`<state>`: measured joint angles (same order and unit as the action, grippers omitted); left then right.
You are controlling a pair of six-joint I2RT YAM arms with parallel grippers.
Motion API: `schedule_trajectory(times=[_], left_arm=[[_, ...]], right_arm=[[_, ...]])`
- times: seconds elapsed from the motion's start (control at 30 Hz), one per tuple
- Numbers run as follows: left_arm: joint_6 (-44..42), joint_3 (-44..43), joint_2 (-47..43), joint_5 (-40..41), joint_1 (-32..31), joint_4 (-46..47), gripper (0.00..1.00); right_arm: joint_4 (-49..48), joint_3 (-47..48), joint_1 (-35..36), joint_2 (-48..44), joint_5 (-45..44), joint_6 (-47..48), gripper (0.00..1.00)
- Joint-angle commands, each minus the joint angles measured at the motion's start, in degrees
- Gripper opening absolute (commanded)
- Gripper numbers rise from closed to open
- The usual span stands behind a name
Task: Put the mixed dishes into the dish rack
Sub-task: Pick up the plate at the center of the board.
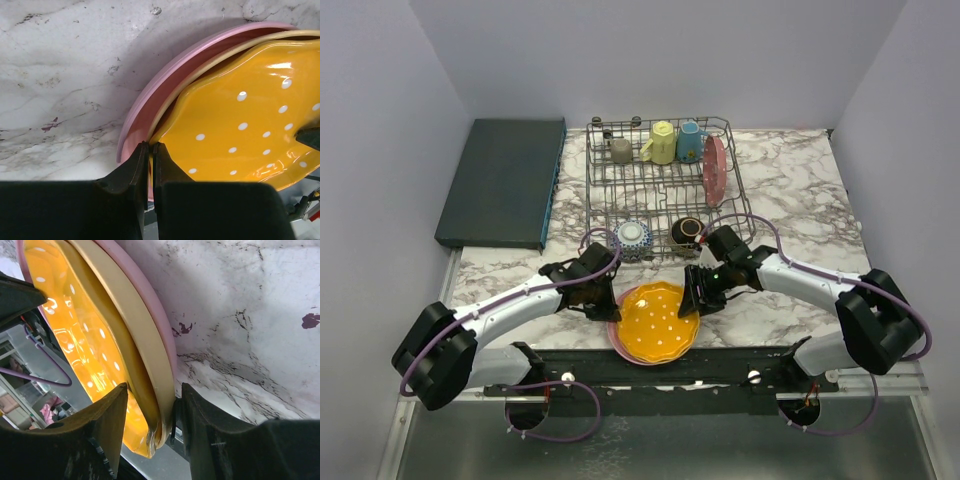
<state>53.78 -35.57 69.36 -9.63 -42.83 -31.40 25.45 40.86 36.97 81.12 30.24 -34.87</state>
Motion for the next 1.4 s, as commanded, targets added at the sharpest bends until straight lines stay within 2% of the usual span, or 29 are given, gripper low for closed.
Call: schedule_trajectory(times=[0.0, 0.13, 0.37, 0.7, 1.37], left_arm=[[1.31, -0.32, 1.83, -2.24, -1.63, 5.38, 0.0], [1.21, -0.4, 1.07, -2.06, -1.67, 5.33, 0.0], [0.82, -1.12, -1.36, -1.23, -1.69, 4.3, 0.0], [-1.04, -3.3, -4.85, 2.18, -1.67, -1.0, 0.0], [-1.2, -5.37, -11.3, 4.77, -1.73, -6.79, 0.0]], right_arm=[[-3.27, 0.12, 1.34, 1.1, 1.42, -0.27, 0.5], [-2.15, 1.04, 1.39, 0.64, 0.41, 0.06, 0.51], [2.98, 3.62, 1.52, -2.43, -4.97, 1.31, 0.6], [10.19, 5.68, 1.51, -6.18, -13.27, 1.96, 0.65], [9.42, 6.38, 1.48, -9.84, -10.98, -0.88, 0.62]])
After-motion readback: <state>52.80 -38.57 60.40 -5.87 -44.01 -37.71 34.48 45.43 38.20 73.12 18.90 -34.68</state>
